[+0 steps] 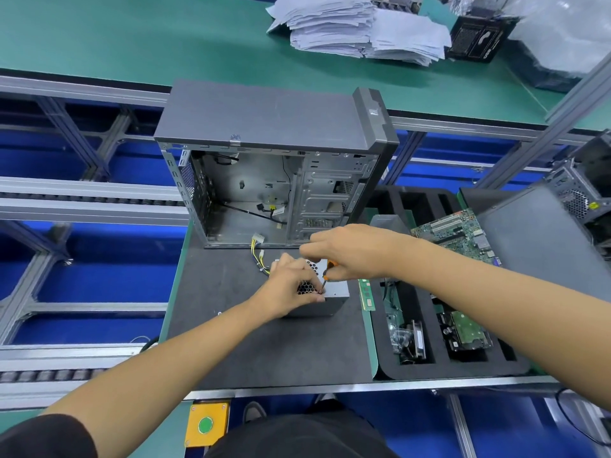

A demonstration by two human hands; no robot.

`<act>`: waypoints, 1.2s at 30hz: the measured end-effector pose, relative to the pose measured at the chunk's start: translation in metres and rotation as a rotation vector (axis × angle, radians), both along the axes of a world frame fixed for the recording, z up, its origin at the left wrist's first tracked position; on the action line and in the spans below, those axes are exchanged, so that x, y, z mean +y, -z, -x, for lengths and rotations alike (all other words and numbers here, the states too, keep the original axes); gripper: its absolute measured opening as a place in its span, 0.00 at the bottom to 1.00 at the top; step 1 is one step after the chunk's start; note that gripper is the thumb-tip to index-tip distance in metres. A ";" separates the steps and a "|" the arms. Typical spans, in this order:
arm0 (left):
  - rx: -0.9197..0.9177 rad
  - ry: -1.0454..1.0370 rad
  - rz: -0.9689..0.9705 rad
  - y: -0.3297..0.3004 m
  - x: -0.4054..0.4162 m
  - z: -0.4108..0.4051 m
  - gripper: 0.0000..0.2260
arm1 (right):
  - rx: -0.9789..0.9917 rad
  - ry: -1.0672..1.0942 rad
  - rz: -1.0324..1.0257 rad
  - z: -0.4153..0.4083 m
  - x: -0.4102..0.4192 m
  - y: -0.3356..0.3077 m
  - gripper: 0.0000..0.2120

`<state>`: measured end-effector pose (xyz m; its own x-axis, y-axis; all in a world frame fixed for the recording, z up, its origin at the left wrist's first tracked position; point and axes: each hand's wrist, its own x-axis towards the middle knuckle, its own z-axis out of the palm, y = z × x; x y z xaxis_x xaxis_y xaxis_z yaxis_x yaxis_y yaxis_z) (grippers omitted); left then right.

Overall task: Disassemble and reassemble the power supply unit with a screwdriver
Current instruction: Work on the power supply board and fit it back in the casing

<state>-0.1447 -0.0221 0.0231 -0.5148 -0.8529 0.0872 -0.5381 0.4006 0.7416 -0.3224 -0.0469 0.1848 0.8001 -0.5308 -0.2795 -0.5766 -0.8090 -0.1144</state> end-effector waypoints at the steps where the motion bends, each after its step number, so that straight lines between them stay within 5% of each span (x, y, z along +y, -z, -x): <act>1: 0.001 0.004 0.002 0.001 0.000 0.000 0.07 | 0.008 -0.001 0.036 0.000 0.001 0.001 0.05; 4: 0.003 -0.006 0.014 0.004 -0.001 0.000 0.07 | -0.002 0.045 0.080 -0.001 0.007 0.009 0.14; 7: -0.009 -0.010 0.030 0.005 -0.002 0.001 0.09 | -0.035 0.126 0.005 0.001 0.007 0.009 0.07; 11: 0.033 -0.001 0.043 0.006 -0.001 0.000 0.11 | -0.064 0.115 -0.130 0.004 0.000 0.005 0.20; 17: 0.045 -0.028 0.044 0.006 0.002 0.002 0.12 | 0.071 0.012 0.166 0.001 0.004 0.008 0.08; 22: 0.085 -0.083 0.052 0.006 0.005 0.006 0.15 | 0.050 -0.022 0.037 -0.001 0.003 0.002 0.12; 25: 0.083 -0.087 0.035 0.005 0.004 0.006 0.13 | 0.083 -0.088 0.056 -0.003 0.001 -0.001 0.04; 28: 0.096 -0.127 0.035 0.005 0.006 0.007 0.09 | 0.059 -0.018 0.164 -0.005 0.002 0.003 0.19; 32: 0.101 -0.157 0.066 0.003 0.008 0.010 0.07 | 0.144 -0.089 0.192 -0.002 -0.001 0.000 0.10; 36: 0.047 -0.140 0.062 0.003 0.007 0.008 0.06 | 0.218 -0.306 0.194 -0.002 -0.006 -0.013 0.18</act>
